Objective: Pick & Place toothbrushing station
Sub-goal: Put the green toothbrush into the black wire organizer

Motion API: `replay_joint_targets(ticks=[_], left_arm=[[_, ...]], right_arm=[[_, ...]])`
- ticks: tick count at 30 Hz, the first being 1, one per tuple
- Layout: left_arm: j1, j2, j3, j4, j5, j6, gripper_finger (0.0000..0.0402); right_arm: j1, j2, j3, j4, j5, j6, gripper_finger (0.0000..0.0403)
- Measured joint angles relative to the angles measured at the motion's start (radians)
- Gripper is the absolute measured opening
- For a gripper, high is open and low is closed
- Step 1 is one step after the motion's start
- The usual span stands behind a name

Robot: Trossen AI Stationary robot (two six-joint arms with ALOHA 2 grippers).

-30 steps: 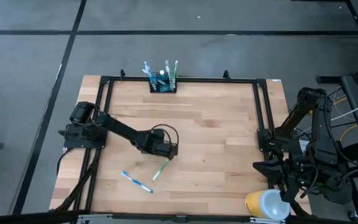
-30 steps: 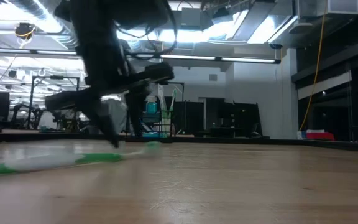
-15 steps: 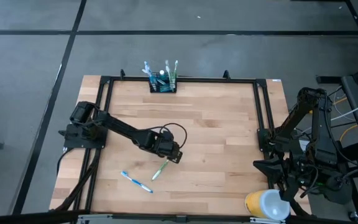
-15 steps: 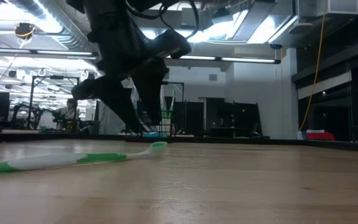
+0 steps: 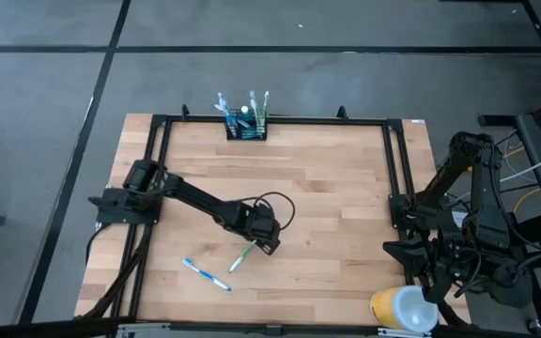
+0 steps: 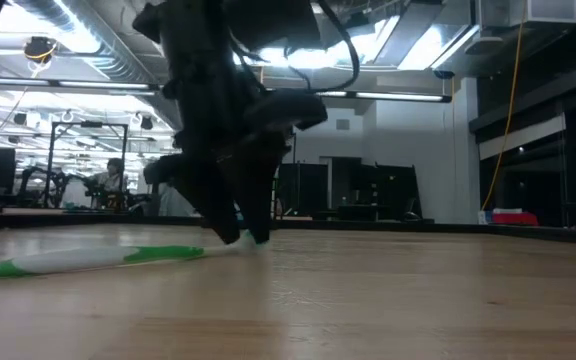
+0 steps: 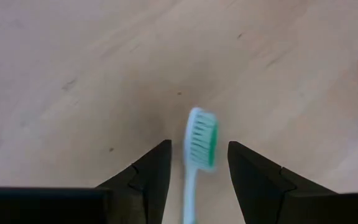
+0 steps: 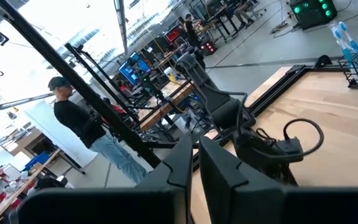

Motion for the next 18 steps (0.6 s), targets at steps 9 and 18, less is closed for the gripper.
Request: replay_joint_targets(ticks=[9, 18], left_arm=[[0.010, 0.027, 0.028, -0.019, -0.046, 0.001, 0.0077], [0.057, -0.021, 0.029, 0.054, -0.280, 0.051, 0.0010]], right_arm=[[0.000, 0.000, 0.000, 0.007, 0.000, 0.000, 0.0032], [0.000, 0.000, 0.000, 0.010, 0.001, 0.000, 0.0032]])
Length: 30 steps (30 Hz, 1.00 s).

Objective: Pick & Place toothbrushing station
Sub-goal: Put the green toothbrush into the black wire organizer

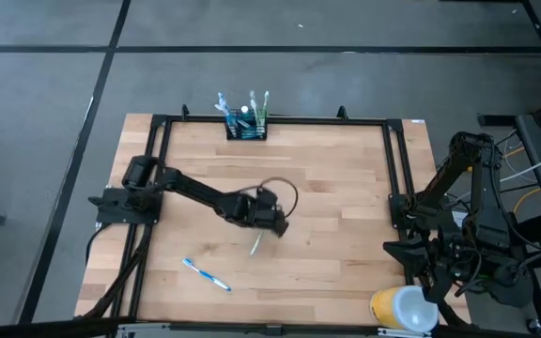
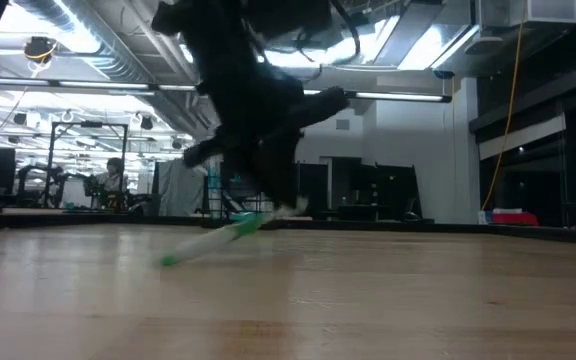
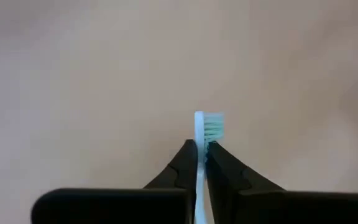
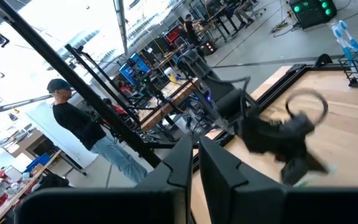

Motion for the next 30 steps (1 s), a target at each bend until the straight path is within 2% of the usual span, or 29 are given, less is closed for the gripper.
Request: replay_joint_targets(ticks=[6, 10, 12, 15, 19, 21, 24, 30], left_arm=[[0.063, -0.135, 0.000, 0.165, -0.426, 0.123, 0.0009], [0.133, -0.232, 0.000, 0.342, -0.684, 0.375, 0.0008], [0.184, -0.265, 0.001, 0.452, -0.760, 0.540, 0.0008], [0.273, -0.288, 0.000, 0.661, -0.771, 0.801, 0.0008], [0.398, -0.270, -0.001, 0.964, -0.636, 1.076, 0.0008], [0.453, -0.253, -0.007, 1.005, -0.625, 1.116, 0.0008], [0.521, -0.232, -0.009, 0.954, -0.596, 1.115, 0.0008], [0.586, -0.155, -0.009, 0.976, -0.504, 1.103, 0.0008]], right_arm=[[0.000, 0.000, 0.000, 0.001, 0.014, -0.008, 0.0032], [0.000, 0.000, 0.000, 0.001, 0.014, -0.026, 0.0032], [0.000, 0.000, 0.000, 0.001, 0.014, -0.033, 0.0032], [0.000, 0.000, 0.000, 0.001, 0.014, -0.047, 0.0032], [0.000, 0.001, 0.000, 0.000, 0.014, -0.052, 0.0032], [0.000, 0.001, 0.000, 0.000, 0.014, -0.052, 0.0032], [0.000, 0.001, 0.000, 0.002, 0.014, -0.052, 0.0032], [-0.011, 0.001, 0.000, 0.004, 0.014, -0.072, 0.0032]])
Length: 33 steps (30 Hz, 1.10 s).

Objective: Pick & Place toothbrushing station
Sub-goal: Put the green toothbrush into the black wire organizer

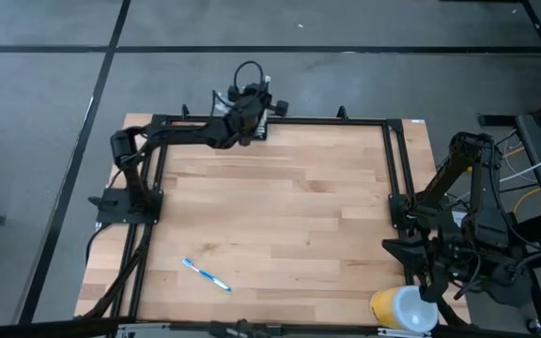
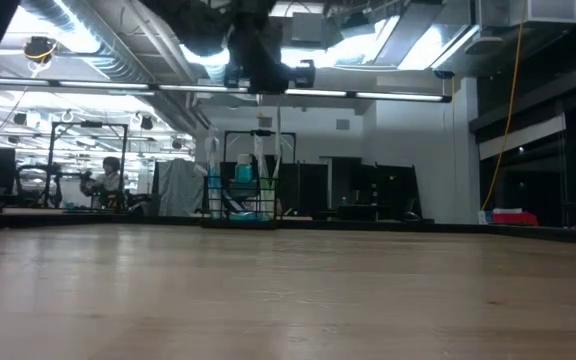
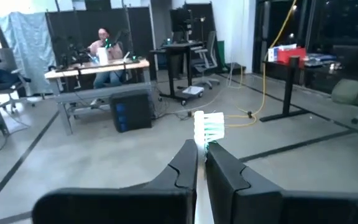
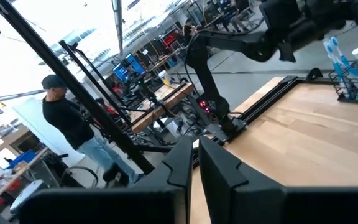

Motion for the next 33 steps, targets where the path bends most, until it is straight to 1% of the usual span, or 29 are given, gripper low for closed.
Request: replay_joint_targets(ticks=[3, 10, 13, 15, 19, 22, 25, 27, 30, 33], left_arm=[[0.011, 0.040, 0.000, 0.026, 0.000, -0.017, 0.0008], [0.032, 0.105, -0.005, 0.091, -0.007, -0.002, 0.0008], [0.040, 0.119, -0.037, 0.158, -0.015, 0.013, 0.0008], [0.044, 0.121, -0.058, 0.175, -0.028, 0.012, 0.0008], [0.043, 0.121, -0.105, 0.209, -0.028, -0.026, 0.0008], [0.027, 0.120, -0.132, 0.215, -0.045, -0.046, 0.0008], [0.006, 0.120, -0.166, 0.254, -0.075, -0.048, 0.0008], [-0.003, 0.119, -0.194, 0.265, -0.090, -0.070, 0.0008], [-0.011, 0.119, -0.230, 0.265, -0.106, -0.146, 0.0009], [-0.026, 0.119, -0.262, 0.264, -0.145, -0.213, 0.0017]], right_arm=[[-0.006, 0.000, 0.000, 0.000, 0.000, -0.004, 0.0032], [-0.006, 0.000, 0.000, 0.004, 0.000, -0.003, 0.0032], [-0.006, 0.000, 0.000, 0.004, 0.000, -0.003, 0.0032], [-0.006, 0.000, 0.000, 0.004, 0.000, -0.003, 0.0032], [-0.006, 0.000, 0.000, 0.004, 0.000, 0.006, 0.0032], [-0.010, 0.000, 0.000, 0.004, 0.000, 0.008, 0.0032], [-0.017, 0.000, 0.000, 0.004, 0.000, 0.007, 0.0032], [-0.021, 0.000, 0.000, 0.003, 0.000, 0.007, 0.0032], [-0.025, 0.000, 0.000, 0.003, 0.000, 0.005, 0.0032], [-0.027, 0.000, 0.000, 0.003, 0.000, -0.003, 0.0032]])
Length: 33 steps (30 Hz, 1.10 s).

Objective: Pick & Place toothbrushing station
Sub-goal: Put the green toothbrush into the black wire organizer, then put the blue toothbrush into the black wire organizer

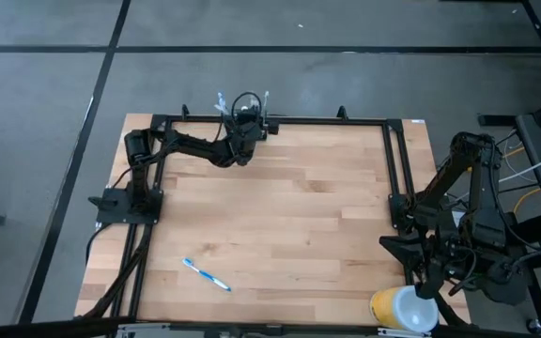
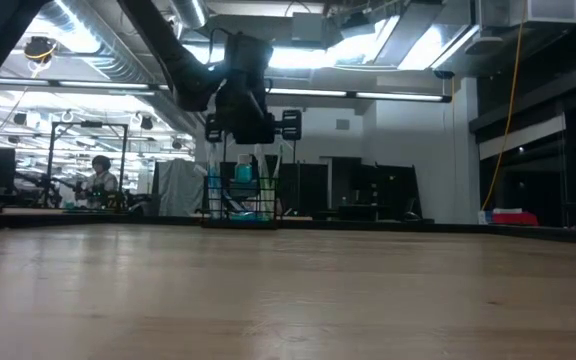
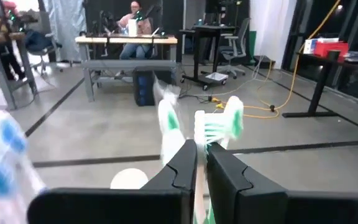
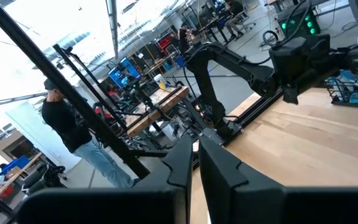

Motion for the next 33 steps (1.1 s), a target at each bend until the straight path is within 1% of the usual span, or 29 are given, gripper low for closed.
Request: replay_joint_targets(ticks=[3, 5, 8, 12, 15, 18, 20, 21, 23, 24, 26, 28, 30, 33], left_arm=[[-0.007, 0.000, -0.005, 0.000, -0.005, -0.017, 0.0026], [-0.007, 0.000, -0.005, -0.001, 0.031, -0.012, 0.0037], [-0.010, -0.006, -0.006, -0.002, 0.073, -0.011, 0.0058], [-0.039, -0.039, -0.006, -0.009, 0.087, 0.008, 0.0094], [-0.077, -0.079, -0.006, -0.009, 0.048, 0.089, 0.0124], [-0.118, -0.132, -0.006, -0.049, -0.010, 0.153, 0.0152], [-0.140, -0.171, -0.006, -0.135, -0.038, 0.160, 0.0167], [-0.156, -0.197, -0.006, -0.204, -0.046, 0.136, 0.0174], [-0.201, -0.280, -0.006, -0.409, -0.035, 0.015, 0.0182], [-0.232, -0.331, -0.003, -0.540, -0.022, -0.083, 0.0184], [-0.298, -0.418, 0.025, -0.852, 0.027, -0.359, 0.0184], [-0.366, -0.485, 0.048, -1.147, 0.114, -0.630, 0.0177], [-0.440, -0.523, 0.063, -1.349, 0.222, -0.806, 0.0164], [-0.566, -0.547, 0.063, -1.613, 0.422, -1.042, 0.0141]], right_arm=[[0.000, -0.002, 0.000, 0.000, 0.000, 0.000, 0.0032], [0.000, -0.002, 0.000, 0.000, 0.000, 0.000, 0.0032], [0.000, -0.002, 0.000, 0.000, 0.000, 0.000, 0.0032], [0.000, -0.002, 0.000, 0.000, 0.000, 0.000, 0.0032], [0.000, -0.002, 0.000, 0.000, 0.000, -0.001, 0.0032], [0.000, -0.002, 0.000, 0.000, 0.000, -0.007, 0.0032], [0.000, -0.002, 0.000, 0.000, 0.000, -0.012, 0.0032], [0.000, -0.002, 0.000, 0.000, 0.000, -0.012, 0.0032], [0.004, -0.002, 0.000, 0.001, 0.000, -0.011, 0.0032], [0.008, -0.002, 0.000, 0.003, 0.000, -0.011, 0.0032], [0.016, -0.003, 0.000, 0.004, 0.000, -0.011, 0.0032], [0.019, -0.002, 0.000, 0.004, 0.000, -0.012, 0.0032], [0.019, -0.001, 0.000, 0.003, 0.000, -0.020, 0.0032], [0.018, -0.001, 0.000, 0.001, 0.000, -0.019, 0.0032]])
